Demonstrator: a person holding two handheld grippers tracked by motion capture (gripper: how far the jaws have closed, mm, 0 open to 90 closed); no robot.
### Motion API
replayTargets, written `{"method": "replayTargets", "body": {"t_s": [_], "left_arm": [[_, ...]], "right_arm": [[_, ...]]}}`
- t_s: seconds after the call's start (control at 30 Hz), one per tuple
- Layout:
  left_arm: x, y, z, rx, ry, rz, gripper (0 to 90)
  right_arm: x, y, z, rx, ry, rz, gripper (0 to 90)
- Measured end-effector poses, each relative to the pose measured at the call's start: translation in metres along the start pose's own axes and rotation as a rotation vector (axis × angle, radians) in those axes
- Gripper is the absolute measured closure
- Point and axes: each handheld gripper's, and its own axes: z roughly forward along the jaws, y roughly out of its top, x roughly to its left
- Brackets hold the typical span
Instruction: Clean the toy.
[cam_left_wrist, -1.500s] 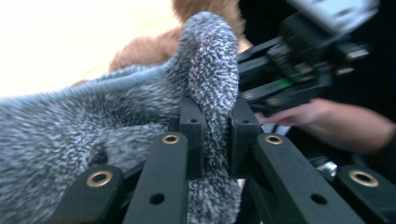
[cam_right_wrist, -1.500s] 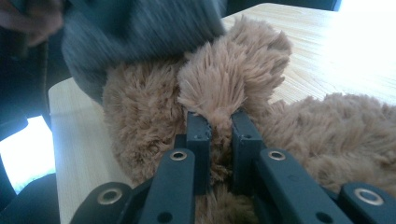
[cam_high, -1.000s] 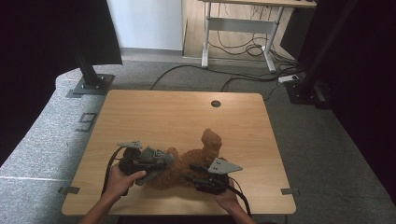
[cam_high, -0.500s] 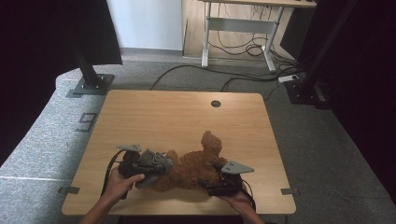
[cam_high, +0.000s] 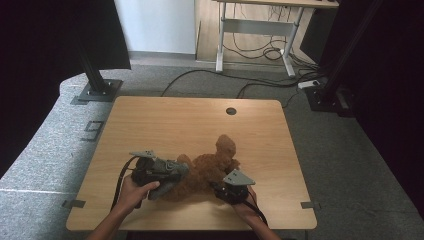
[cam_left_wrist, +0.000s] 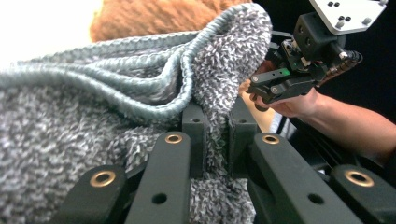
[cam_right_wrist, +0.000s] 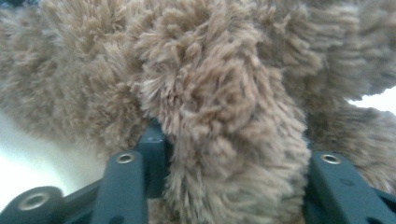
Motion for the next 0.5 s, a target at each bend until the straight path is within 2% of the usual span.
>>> {"method": "replayTargets", "body": {"t_s": [0.1,0.23,0.33,0.47,0.5], "left_arm": [[0.005,0.011,0.002,-0.017,0.031,0.0,80.6],[0.009,0.023,0.006,-0.014,0.054,-0.001,80.5],[0.006,0.029,0.003,-0.03,0.036,-0.001,80.2],[-0.004,0.044,-0.009,-0.078,0.007,0.01,80.1],[-0.007,0.048,-0.01,-0.091,-0.012,0.014,80.1]], "right_arm": [[-0.004,0.005,0.008,-0.016,-0.043,0.009,57.7],[-0.01,0.009,0.018,-0.026,-0.084,0.015,59.7],[-0.013,0.007,0.016,-0.03,-0.076,0.022,59.8],[-0.008,0.002,0.01,-0.038,-0.05,0.009,60.3],[-0.006,0.001,0.008,-0.039,-0.046,-0.002,60.2]]}}
